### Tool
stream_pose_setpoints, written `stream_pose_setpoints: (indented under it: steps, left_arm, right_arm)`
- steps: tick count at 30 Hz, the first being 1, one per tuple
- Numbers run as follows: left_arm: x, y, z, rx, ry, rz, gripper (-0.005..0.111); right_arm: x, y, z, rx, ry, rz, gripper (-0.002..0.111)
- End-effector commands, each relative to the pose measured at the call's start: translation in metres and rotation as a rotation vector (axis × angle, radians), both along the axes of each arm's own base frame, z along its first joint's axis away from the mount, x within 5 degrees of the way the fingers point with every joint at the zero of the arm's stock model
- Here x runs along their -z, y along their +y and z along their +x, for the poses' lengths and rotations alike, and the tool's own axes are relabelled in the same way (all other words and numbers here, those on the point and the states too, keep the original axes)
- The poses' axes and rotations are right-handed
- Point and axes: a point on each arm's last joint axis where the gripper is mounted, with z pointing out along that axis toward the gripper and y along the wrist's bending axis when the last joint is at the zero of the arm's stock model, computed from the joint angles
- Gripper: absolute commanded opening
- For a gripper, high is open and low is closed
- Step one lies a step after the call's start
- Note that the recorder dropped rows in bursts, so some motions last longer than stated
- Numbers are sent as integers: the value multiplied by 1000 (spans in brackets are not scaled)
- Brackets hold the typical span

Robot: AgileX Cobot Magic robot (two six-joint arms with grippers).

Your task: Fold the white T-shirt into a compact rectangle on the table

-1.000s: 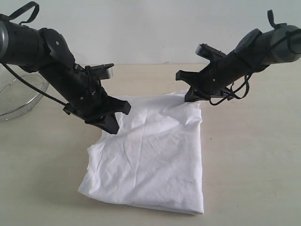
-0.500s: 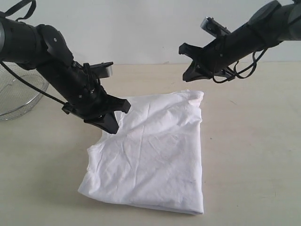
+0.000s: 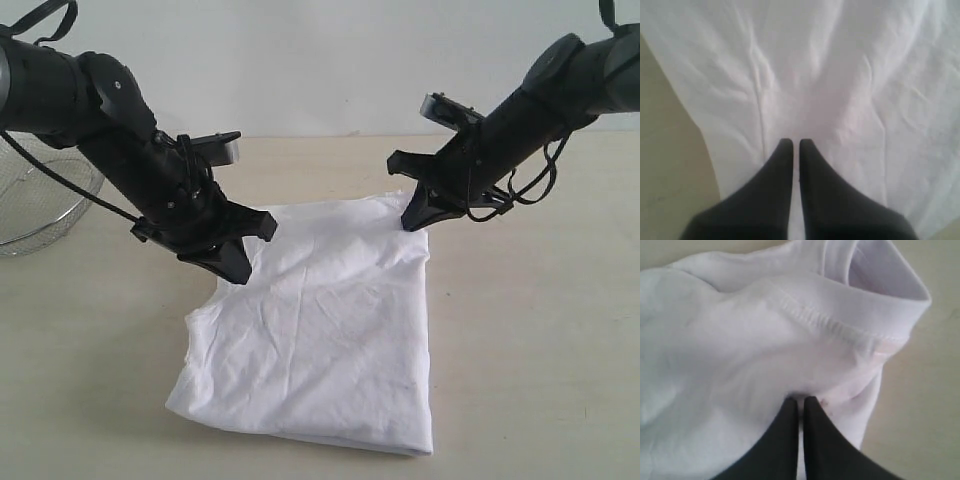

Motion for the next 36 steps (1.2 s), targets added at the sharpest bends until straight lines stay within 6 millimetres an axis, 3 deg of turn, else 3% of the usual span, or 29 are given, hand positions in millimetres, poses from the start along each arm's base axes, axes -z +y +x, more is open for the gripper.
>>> stream_pose_setpoints:
  steps: [1,6,8,12,14,17,23,26,33,36]
  left_arm:
    - [-3,0,-1,7,-13,3,4]
    - [-13,0,-4,12,-21,-7,4]
    - [-28,3,-7,28,-47,-1,4]
    - [-49,11,-23,32,-91,5,4]
    - [-55,18,-39,21,-109,9,4]
    - [-55,30,-69,-3,-130,14,4]
    - [-85,53,-141,-63,-188,-58,4]
    - [-100,60,-166,-80,-246,-117,4]
    - [-116,72,-209,-102,-335,-218,4]
    - [-113,75,-219,-104,-343,-223,4]
  right_arm:
    - [7,-4,3,22,-14,-23,0]
    - [7,-6,6,43,-54,-49,0]
    - [-4,-7,3,22,-56,-50,0]
    - [-40,-22,-19,30,4,137,0]
    - [-49,-34,-44,54,26,244,0]
    - [-47,-39,-78,39,81,306,0]
    - [-43,-29,-129,32,32,446,2]
    - [-33,-24,-144,32,22,508,17]
    - [-17,-24,-154,56,10,463,71]
    - [-11,-28,-155,72,25,400,74]
